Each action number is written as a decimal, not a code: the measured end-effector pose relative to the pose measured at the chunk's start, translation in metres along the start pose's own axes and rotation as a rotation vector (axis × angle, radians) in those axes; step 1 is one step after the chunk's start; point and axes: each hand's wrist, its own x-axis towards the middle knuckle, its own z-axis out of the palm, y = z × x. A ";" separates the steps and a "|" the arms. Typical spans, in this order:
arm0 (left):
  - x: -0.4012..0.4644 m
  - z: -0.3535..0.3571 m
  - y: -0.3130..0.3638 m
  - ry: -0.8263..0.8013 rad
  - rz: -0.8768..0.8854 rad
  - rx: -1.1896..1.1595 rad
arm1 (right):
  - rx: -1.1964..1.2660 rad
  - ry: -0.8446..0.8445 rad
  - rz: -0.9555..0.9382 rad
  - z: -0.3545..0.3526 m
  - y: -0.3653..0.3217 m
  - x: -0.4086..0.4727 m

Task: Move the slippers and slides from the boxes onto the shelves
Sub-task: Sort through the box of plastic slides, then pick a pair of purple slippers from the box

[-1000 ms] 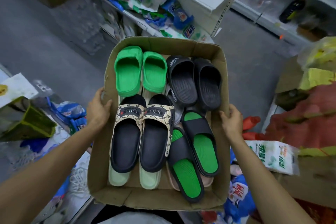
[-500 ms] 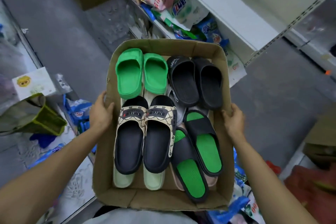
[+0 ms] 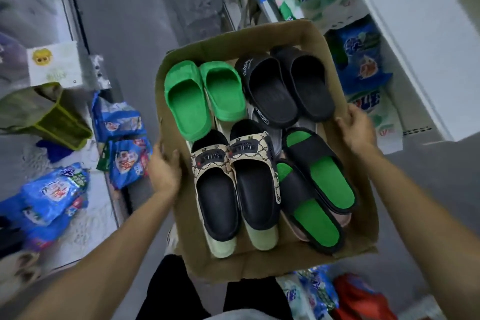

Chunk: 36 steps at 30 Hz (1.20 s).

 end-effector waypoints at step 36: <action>0.035 -0.036 0.105 -0.284 0.386 0.138 | -0.074 -0.066 -0.406 -0.010 -0.091 0.011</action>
